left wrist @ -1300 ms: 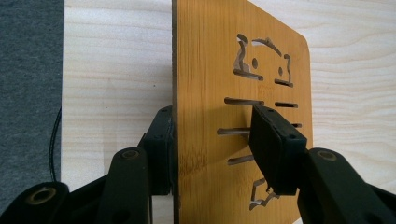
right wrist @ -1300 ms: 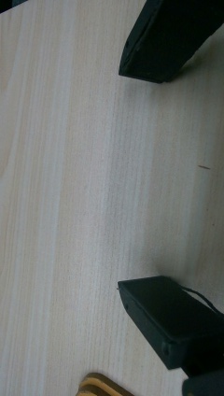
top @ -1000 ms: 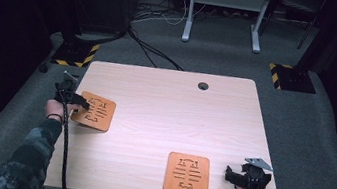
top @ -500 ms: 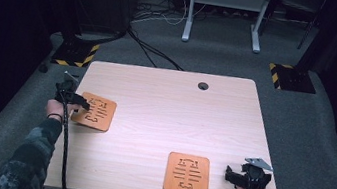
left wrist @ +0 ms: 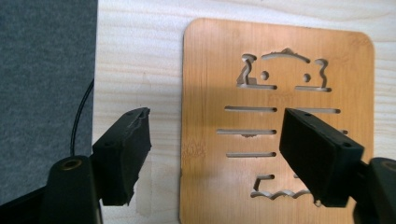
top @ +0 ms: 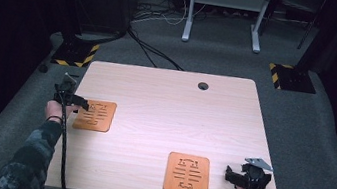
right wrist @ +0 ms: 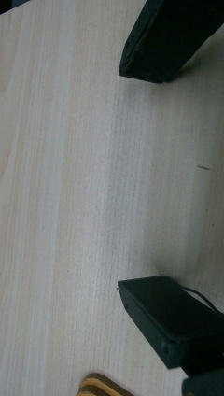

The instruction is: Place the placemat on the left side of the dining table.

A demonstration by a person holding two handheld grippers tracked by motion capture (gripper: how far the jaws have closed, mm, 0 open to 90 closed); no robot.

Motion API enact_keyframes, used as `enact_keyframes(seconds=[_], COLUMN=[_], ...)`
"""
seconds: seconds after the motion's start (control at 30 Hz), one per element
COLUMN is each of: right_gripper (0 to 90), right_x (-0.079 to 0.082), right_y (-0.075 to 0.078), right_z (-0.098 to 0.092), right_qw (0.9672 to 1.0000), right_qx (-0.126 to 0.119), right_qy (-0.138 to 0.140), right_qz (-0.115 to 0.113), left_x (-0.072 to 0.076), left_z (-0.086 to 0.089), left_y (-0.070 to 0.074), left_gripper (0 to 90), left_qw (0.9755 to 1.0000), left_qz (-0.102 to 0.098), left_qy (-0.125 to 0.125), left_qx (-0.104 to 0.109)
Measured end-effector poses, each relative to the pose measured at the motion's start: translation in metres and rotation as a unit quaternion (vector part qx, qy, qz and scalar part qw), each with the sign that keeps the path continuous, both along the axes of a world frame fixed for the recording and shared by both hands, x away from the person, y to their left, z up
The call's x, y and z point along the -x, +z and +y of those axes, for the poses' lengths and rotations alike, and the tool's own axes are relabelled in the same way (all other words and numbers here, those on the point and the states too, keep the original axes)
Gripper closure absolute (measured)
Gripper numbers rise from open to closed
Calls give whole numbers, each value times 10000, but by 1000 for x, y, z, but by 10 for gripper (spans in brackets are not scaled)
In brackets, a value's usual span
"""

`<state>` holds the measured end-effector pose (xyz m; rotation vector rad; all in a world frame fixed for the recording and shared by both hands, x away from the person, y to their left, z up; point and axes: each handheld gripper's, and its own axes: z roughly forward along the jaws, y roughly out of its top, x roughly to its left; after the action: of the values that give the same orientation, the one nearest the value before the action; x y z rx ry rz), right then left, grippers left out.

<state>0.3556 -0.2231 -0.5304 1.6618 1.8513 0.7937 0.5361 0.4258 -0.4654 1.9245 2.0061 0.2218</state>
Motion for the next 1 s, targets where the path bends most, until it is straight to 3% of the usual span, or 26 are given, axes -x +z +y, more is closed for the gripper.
enact_keyframes(seconds=[0.1,0.27,0.4,0.63,0.83,0.9,1.0], right_gripper=[0,0,0,0,0,0,0], right_x=[0,0,0,0,0,0,0], right_y=[0,0,0,0,0,0,0], right_z=[0,0,0,0,0,0,0], right_qw=[10000,10000,10000,10000,10000,10000,10000], right_qx=[-1,-1,-6,-1,-1,-1,0], right_qy=[0,1,-9,2,3,1,-8], right_qz=[0,0,9,0,1,1,0], left_x=[5,13,21,37,68,73,93], left_z=[-3,-2,-8,-17,-30,-31,-38], left_y=[-1,0,0,-6,-6,-5,-4], left_gripper=[176,150,141,99,52,28,11], left_qw=[9997,9995,9986,9968,9904,9893,9848], left_qz=[-90,-275,-381,-684,-1244,-1304,-1568], left_qy=[-153,-154,-302,-390,-581,-653,-748], left_qx=[-148,17,-220,-155,-140,-100,-28])
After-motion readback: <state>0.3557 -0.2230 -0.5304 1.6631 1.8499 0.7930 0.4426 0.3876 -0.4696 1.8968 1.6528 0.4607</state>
